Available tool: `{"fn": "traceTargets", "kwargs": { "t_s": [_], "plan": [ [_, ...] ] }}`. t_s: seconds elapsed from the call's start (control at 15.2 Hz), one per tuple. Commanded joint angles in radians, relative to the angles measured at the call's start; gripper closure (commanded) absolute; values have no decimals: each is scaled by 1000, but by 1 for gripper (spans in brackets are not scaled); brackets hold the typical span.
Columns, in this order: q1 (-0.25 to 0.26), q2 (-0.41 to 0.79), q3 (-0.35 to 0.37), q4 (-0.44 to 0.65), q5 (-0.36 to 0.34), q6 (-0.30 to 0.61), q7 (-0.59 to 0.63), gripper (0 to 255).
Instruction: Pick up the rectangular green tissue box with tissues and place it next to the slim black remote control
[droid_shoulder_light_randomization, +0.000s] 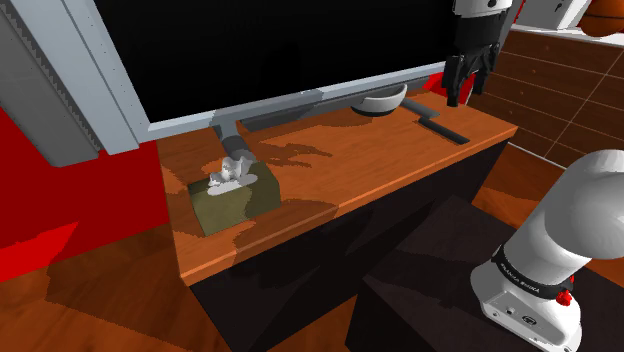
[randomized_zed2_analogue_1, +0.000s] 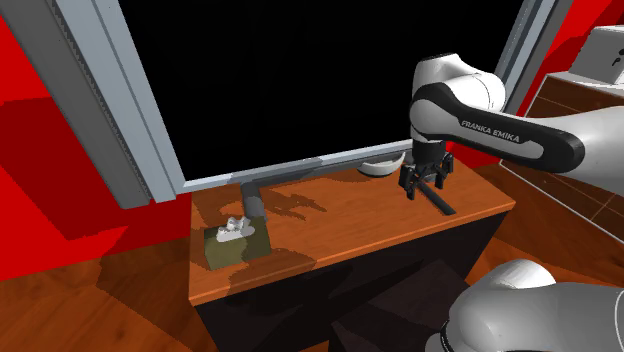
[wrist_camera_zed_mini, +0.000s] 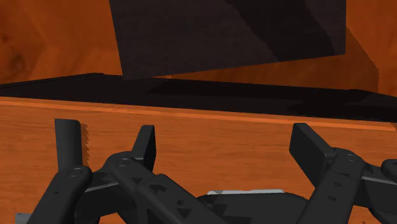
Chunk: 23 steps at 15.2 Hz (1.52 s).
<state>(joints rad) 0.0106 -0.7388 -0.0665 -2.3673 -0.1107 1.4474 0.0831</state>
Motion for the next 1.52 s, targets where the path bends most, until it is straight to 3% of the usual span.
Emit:
{"fn": "traceTargets", "kwargs": {
  "t_s": [0.0, 0.73, 1.45],
  "plan": [
    [0, 0, 0, 0, 0, 0, 0, 0],
    [63, -33, 214, -138, 253, 238, 348, 0],
    [93, 131, 462, -105, 414, 556, 677, 0]
  ]
}}
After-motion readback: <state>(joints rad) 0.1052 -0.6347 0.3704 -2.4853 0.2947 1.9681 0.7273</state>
